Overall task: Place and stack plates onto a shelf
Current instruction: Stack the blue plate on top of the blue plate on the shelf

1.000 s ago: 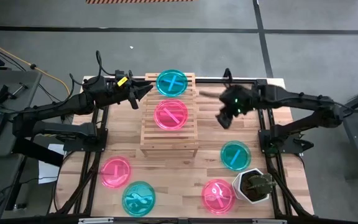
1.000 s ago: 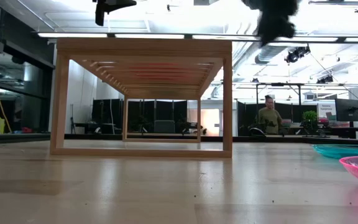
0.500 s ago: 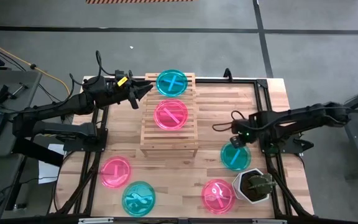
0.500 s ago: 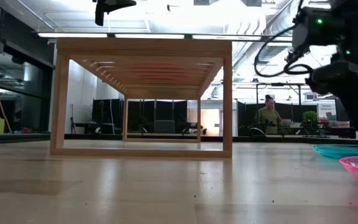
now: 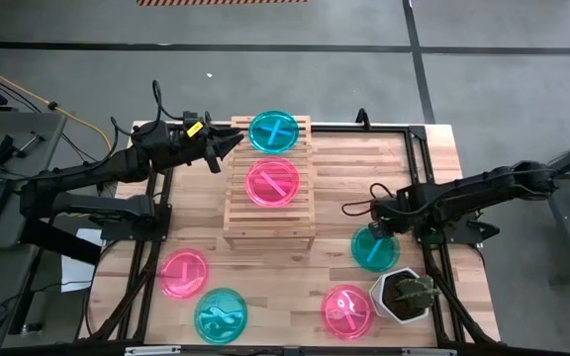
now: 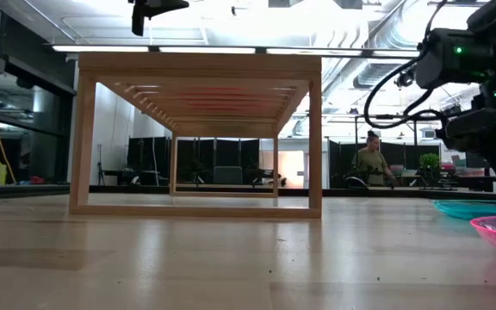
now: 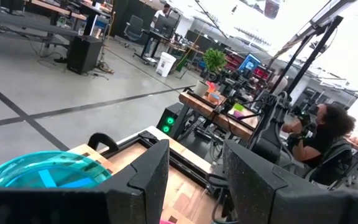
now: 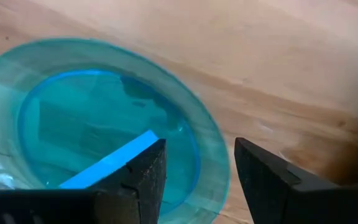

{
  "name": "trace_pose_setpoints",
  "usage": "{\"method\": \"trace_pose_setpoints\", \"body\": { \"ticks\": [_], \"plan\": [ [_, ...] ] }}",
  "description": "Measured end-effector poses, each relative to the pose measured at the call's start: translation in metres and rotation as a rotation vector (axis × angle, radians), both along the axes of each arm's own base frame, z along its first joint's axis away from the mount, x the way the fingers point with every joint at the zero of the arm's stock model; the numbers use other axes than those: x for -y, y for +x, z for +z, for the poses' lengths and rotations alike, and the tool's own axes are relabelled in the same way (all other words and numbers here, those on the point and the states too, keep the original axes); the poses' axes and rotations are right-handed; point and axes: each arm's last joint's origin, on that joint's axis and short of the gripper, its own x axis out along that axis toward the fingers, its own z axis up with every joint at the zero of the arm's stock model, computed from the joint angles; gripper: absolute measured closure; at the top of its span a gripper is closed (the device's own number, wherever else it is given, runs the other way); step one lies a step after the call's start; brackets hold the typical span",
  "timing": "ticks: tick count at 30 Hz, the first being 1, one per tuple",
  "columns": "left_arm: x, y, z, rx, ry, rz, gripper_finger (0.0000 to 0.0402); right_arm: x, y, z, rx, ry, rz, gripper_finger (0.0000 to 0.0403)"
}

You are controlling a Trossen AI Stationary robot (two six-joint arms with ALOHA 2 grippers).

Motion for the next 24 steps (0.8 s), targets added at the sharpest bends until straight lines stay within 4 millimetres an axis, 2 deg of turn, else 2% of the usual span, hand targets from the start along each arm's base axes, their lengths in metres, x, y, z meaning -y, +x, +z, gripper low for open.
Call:
{"method": "trace_pose_setpoints", "body": {
  "ticks": [7,10,13,17,19,24],
  "plan": [
    [0.0000,0.0000,0.0000,0.002,-0.006,-0.001,0.0261,-0.0001,0.0007,-0.0040,0.020,0.005,-0.024,0.0231],
    [0.0000,0.0000,0.0000,0.002,-0.006,-0.001,0.0261,-0.0003,0.0050,-0.0033,0.066,0.008,-0.022,0.0245],
    [0.0000,0.0000,0.0000,0.002,-0.006,-0.001,0.0261,0.0000,0.0068,-0.0031,0.085,-0.005,-0.027,0.0286],
    [0.0000,0.0001,0.0000,0.002,-0.006,-0.001,0.0261,0.0012,0.0069,-0.0032,0.087,-0.045,-0.035,0.0372],
    [0.0000,0.0000,0.0000,0.002,-0.006,-0.001,0.0261,0.0014,0.0071,-0.0032,0.089,-0.050,-0.035,0.0394],
    [0.0000,0.0000,0.0000,0.002,-0.006,-0.001,0.0261,0.0019,0.0073,-0.0033,0.090,-0.065,-0.046,0.0372]
  ]
}}
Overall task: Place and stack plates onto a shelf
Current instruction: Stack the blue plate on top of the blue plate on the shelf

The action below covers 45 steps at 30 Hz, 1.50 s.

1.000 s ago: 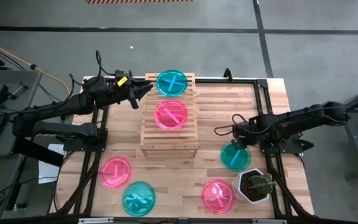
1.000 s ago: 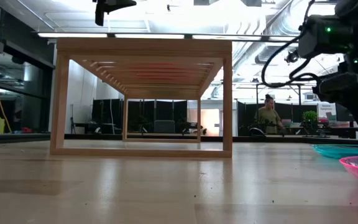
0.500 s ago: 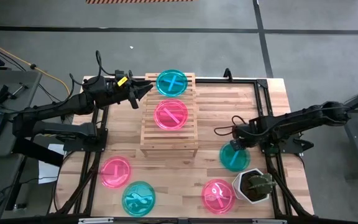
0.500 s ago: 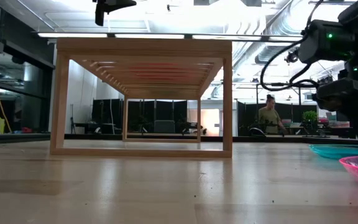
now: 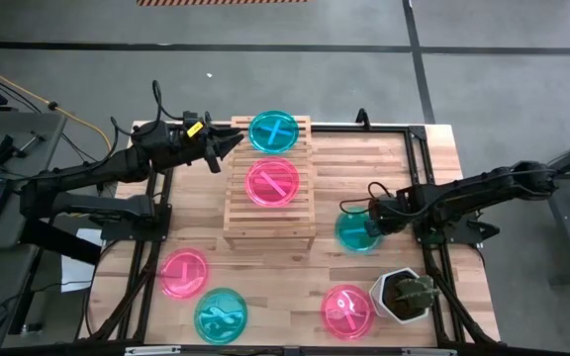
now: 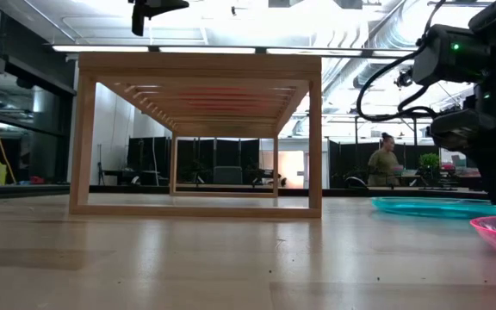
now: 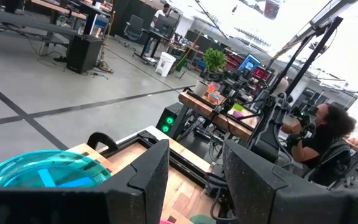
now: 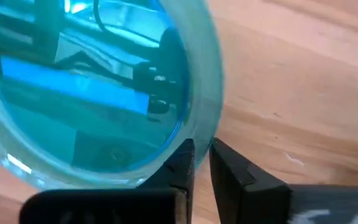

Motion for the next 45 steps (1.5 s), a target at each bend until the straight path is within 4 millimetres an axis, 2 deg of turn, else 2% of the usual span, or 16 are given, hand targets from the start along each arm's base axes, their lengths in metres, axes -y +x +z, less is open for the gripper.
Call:
{"method": "trace_pose_setpoints", "body": {
  "ticks": [4,10,23,27,34,38,45],
  "plan": [
    [0.000,0.000,0.000,0.000,0.000,0.000,0.0261,0.001,0.003,0.001,0.028,-0.020,-0.019,0.0398],
    [0.000,0.000,0.000,0.000,0.000,0.000,0.0261,0.001,0.001,0.003,0.045,-0.019,-0.022,0.0401],
    [0.000,0.000,0.000,-0.001,0.001,0.000,0.0261,0.003,-0.018,0.038,0.331,-0.011,-0.103,0.0403],
    [0.000,0.000,0.000,-0.001,0.001,0.000,0.0261,0.003,-0.027,0.042,0.343,0.004,-0.108,0.0403],
    [0.000,0.000,0.000,-0.001,0.001,0.001,0.0261,0.001,-0.025,0.039,0.305,0.051,-0.114,0.0402],
    [0.000,0.000,0.000,0.000,0.000,0.001,0.0261,0.001,-0.021,0.035,0.261,0.056,-0.111,0.0378],
    [0.000,0.000,0.000,0.000,0.000,0.001,0.0261,-0.001,-0.012,0.026,0.194,0.082,-0.082,0.0276]
  ]
}}
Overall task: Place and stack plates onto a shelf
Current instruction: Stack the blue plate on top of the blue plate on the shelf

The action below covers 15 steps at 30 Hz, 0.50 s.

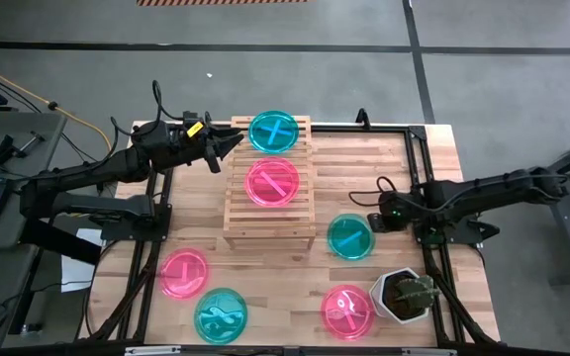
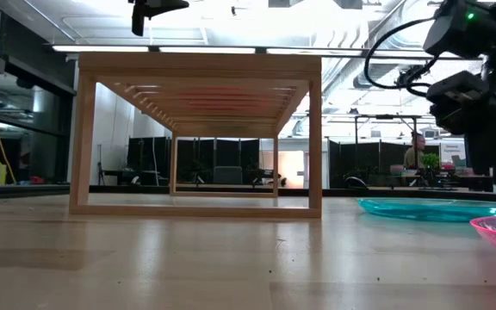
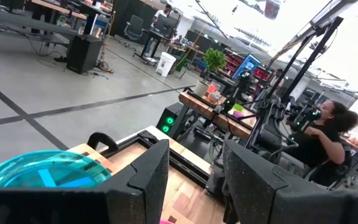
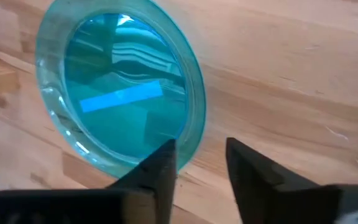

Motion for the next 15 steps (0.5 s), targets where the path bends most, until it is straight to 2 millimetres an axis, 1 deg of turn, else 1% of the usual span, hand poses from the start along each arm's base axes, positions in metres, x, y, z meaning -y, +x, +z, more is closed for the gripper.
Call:
{"method": "trace_pose_setpoints", "body": {
  "ticks": [3,5,9,15],
  "plan": [
    [0.000,0.000,0.000,0.000,0.000,0.000,0.0261,0.001,0.006,-0.005,-0.018,-0.030,-0.005,0.0246],
    [0.000,0.000,0.000,0.000,0.000,0.001,0.0261,0.001,0.010,-0.007,-0.018,-0.050,-0.006,0.0237],
    [0.000,0.000,0.000,0.000,0.000,0.001,0.0261,0.000,0.020,-0.012,-0.006,-0.036,0.023,0.0234],
    [0.000,0.000,0.000,0.000,0.000,0.002,0.0261,0.000,0.025,-0.025,-0.086,-0.043,0.029,0.0234]
  ]
}}
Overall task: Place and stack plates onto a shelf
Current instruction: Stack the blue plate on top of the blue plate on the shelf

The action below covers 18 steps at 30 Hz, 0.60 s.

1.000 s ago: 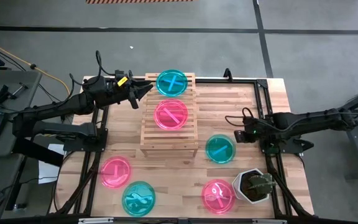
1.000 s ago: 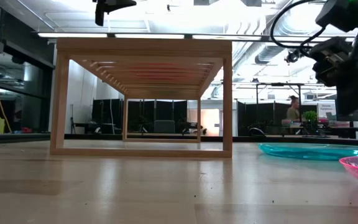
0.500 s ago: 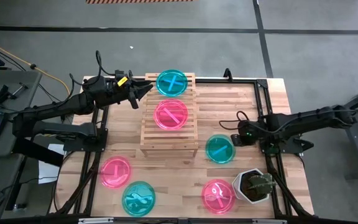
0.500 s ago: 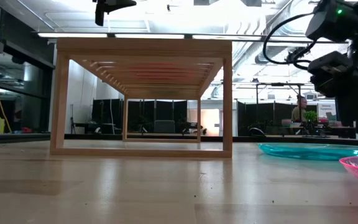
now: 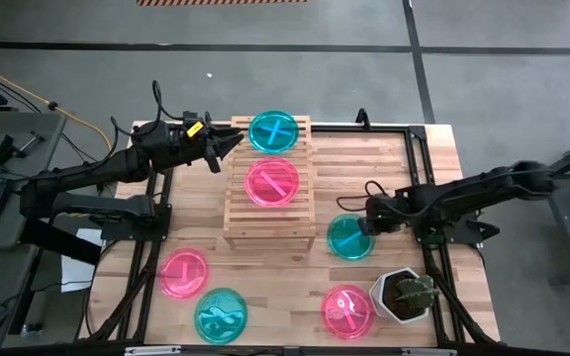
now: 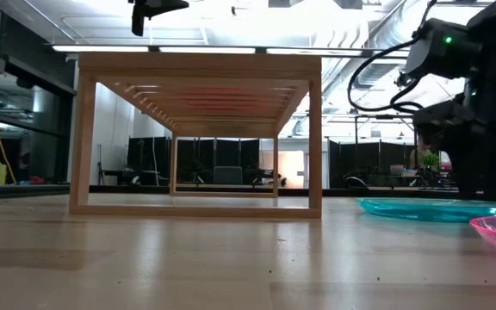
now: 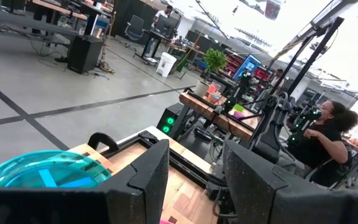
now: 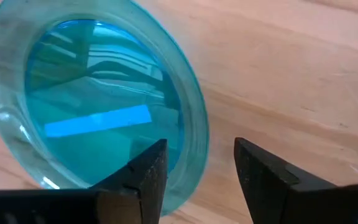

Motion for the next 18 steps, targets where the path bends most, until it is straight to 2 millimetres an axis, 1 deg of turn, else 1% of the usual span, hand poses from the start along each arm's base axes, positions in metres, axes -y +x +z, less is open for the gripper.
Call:
{"method": "trace_pose_setpoints", "body": {
  "ticks": [5,14,16,18],
  "plan": [
    [0.000,0.000,0.000,0.000,0.000,0.000,0.0261,-0.001,0.013,-0.004,0.062,0.011,0.007,0.0234],
    [0.000,0.000,0.000,0.000,0.000,-0.001,0.0261,-0.001,0.019,-0.013,0.026,0.019,-0.023,0.0234],
    [0.000,0.000,0.000,0.000,0.000,-0.001,0.0261,-0.001,0.019,-0.014,0.023,0.016,-0.035,0.0241],
    [0.000,0.000,0.000,0.000,0.000,-0.001,0.0261,-0.001,0.019,-0.014,0.019,0.011,-0.047,0.0257]
  ]
}}
